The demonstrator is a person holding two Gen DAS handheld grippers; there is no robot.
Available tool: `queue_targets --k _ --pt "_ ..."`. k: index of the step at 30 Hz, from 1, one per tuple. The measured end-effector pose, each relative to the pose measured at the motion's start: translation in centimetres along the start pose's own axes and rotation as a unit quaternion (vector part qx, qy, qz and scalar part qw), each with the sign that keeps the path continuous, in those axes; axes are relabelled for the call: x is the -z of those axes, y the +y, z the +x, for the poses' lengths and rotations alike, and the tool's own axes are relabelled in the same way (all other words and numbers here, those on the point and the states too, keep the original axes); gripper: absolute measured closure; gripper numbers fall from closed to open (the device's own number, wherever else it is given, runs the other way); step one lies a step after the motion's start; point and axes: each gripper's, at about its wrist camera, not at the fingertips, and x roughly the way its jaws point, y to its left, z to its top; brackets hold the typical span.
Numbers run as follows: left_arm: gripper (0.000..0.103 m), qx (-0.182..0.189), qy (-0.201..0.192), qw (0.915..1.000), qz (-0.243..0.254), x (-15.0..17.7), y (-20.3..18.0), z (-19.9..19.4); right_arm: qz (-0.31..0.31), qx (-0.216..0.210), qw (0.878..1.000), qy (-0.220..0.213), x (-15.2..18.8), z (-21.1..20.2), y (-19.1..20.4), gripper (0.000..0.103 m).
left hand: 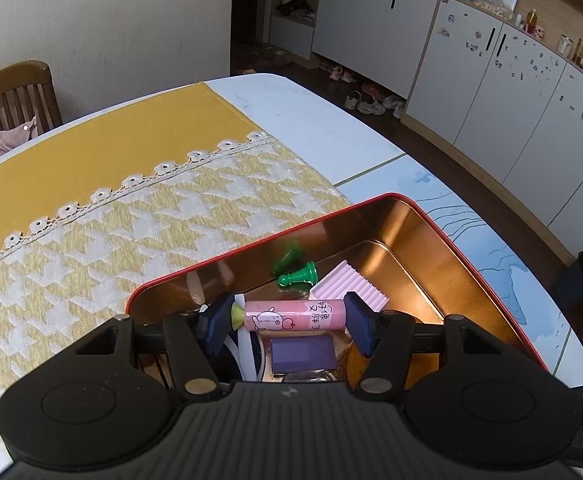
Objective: Organize rigid objects
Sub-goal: 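Open both tools to drop the pink tube and nail clipper into the tin, then move both tools back toward the pill bottle and round lid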
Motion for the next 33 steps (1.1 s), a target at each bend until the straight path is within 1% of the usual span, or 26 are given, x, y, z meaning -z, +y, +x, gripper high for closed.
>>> queue_targets --k 2,4,9,12,14,15,19,21,23,24,25,29,33 --pt "0.044 -0.001 0.000 1.0000 0.003 0.0 0.0 0.0 0.001 -0.001 1.000 0.000 -0.1 -0.1 0.0 0.078" --pt "0.043 -0.003 -0.002 1.0000 0.007 0.1 -0.1 -0.2 0.003 -0.003 1.000 0.000 -0.2 -0.2 0.0 0.072" --pt "0.042 0.001 -0.007 0.9999 0.010 0.4 -0.1 -1.1 0.003 -0.004 1.000 -0.002 -0.4 -0.4 0.3 0.061" --pt "0.038 0.002 -0.012 0.9999 0.008 0.7 0.0 -1.9 0.004 -0.007 1.000 -0.005 -0.4 -0.7 0.5 0.053" --pt "0.037 0.003 -0.017 0.9998 0.007 0.9 0.3 -2.6 0.002 -0.006 1.000 -0.008 -0.4 -0.9 0.7 0.049" --pt "0.037 0.004 -0.019 0.9998 0.005 1.0 0.4 -2.9 0.002 -0.004 1.000 -0.009 -0.4 -1.0 0.8 0.046" --pt "0.037 0.005 -0.029 0.9996 0.000 1.4 1.0 -4.6 0.005 -0.002 1.000 -0.013 -0.4 -1.4 1.1 0.040" --pt "0.037 0.005 -0.036 0.9993 0.000 1.6 1.3 -5.5 0.006 0.001 1.000 -0.018 -0.4 -1.7 1.1 0.038" --pt "0.035 0.003 -0.042 0.9991 -0.001 1.9 1.6 -6.5 0.010 0.003 1.000 -0.020 -0.5 -1.8 1.2 0.037" --pt "0.033 0.002 -0.045 0.9990 -0.003 2.0 1.7 -7.0 0.013 0.004 1.000 -0.022 -0.5 -2.0 1.2 0.034" --pt "0.032 0.002 -0.049 0.9988 -0.005 2.2 1.9 -7.5 0.014 0.005 1.000 -0.024 -0.5 -2.2 1.1 0.032" --pt "0.032 0.001 -0.063 0.9980 -0.007 3.0 2.6 -9.7 0.015 0.010 0.999 -0.032 -0.4 -2.9 1.5 0.026" --pt "0.032 -0.005 -0.076 0.9971 -0.008 4.2 3.4 -12.0 0.010 0.011 0.999 -0.042 -0.3 -3.7 2.3 0.017"
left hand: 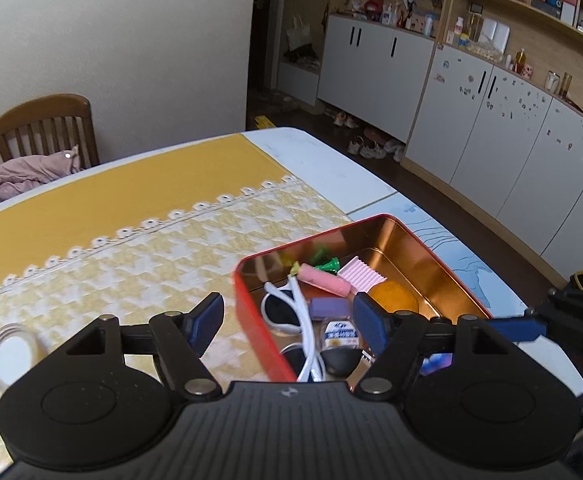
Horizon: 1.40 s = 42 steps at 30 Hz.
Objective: Organize rigid objects
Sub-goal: 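Move both tools back toward the pill bottle and round lid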
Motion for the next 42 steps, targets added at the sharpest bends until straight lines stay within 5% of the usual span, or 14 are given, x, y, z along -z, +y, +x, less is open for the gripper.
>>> queue_targets --k 10,23,42 --pt "0.022 -0.023 -0.019 0.9993 -0.022 2.6 3.4 -5.5 -0.015 -0.005 1.000 -0.023 -0.1 -1.4 3.3 0.004" --pt "0.021 -0.065 -0.032 0.9960 -0.052 6.8 9.2 -11.2 -0.023 -0.038 0.999 -0.031 -1.1 -1.0 8.4 0.000" --pt "0.017 -0.035 -0.010 0.9974 -0.062 11.8 16.6 -13.7 -0.066 -0.100 0.993 -0.007 -5.1 3.5 16.5 0.000"
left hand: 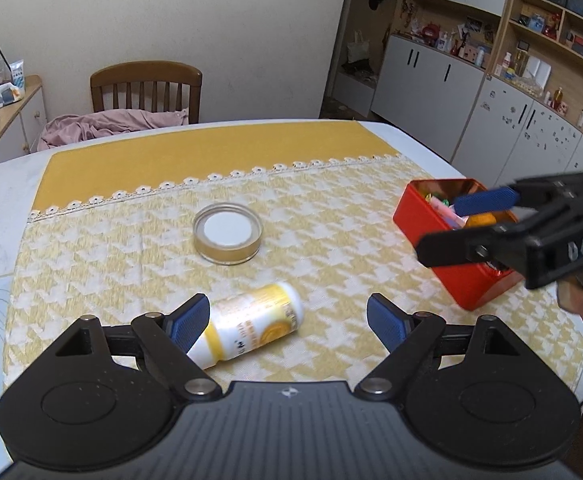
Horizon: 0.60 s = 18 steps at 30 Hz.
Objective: Organize rigid objects
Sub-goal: 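Move both tools back toward the pill bottle and round lid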
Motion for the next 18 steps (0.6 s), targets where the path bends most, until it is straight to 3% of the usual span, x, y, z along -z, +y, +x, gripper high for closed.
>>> queue_targets --k 18 --pt "0.017 0.013 0.029 0.9974 0.065 -0.1 2.6 4.4 -0.025 0.002 0.998 0.049 -3.9 10.7 2.0 0.000"
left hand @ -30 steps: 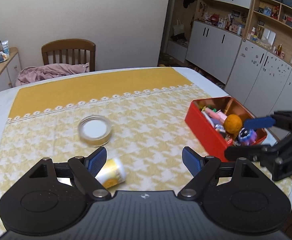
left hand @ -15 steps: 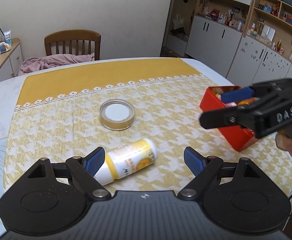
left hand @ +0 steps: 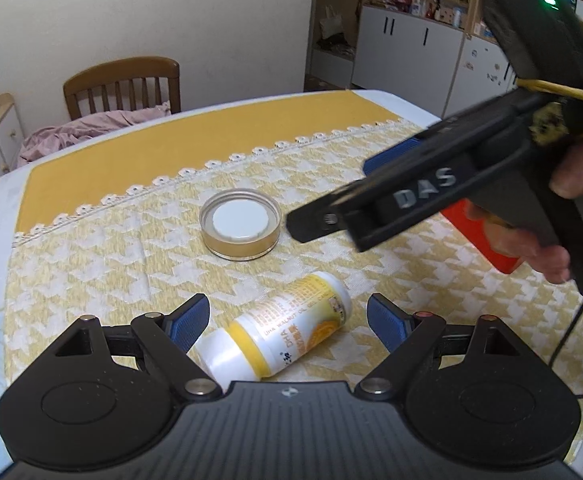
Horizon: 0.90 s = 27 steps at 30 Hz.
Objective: Organize rigid objects
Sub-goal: 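Move both tools back toward the pill bottle and round lid, then grasp the pill bottle with the left tool while the right tool grasps the round lid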
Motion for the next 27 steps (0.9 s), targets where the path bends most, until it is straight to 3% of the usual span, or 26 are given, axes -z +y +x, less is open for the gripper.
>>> queue_targets --k 11,21,27 --pt "0.017 0.024 0.039 0.9961 0.075 0.2 0.4 3.8 -0.031 -0.007 0.999 0.035 -1.6 5.7 0.7 0.000" --pt "0.017 0.026 0.040 0.9897 0.135 1.4 -0.7 5.7 -0.051 0.008 0.997 0.051 -2.2 9.2 0.9 0.000" --pt "0.017 0.019 0.037 0.9898 0.136 1.7 -1.0 6.3 -0.054 0.013 0.997 0.057 -2.4 10.3 0.8 0.011"
